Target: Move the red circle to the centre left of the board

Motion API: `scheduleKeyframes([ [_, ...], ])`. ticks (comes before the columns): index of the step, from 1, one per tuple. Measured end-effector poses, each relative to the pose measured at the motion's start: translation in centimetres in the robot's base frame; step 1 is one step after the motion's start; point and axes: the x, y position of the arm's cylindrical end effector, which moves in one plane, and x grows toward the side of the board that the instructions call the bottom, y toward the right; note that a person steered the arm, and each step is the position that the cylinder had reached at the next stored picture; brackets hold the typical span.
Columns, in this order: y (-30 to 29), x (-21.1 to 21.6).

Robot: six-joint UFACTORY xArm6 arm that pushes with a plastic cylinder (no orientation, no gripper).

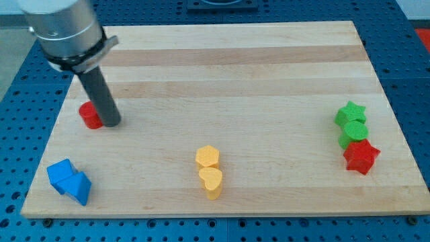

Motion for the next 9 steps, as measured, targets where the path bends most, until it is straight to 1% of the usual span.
scheduleKeyframes([
  [1,-2.7,1.3],
  [2,-3.2,1.5],
  [3,-4.7,4.4],
  [4,-6.8,5.8],
  [5,-9.3,3.9],
  [6,-8.8,3.4],
  [8,-7.9,0.0],
  [9,-7.9,-1.1],
])
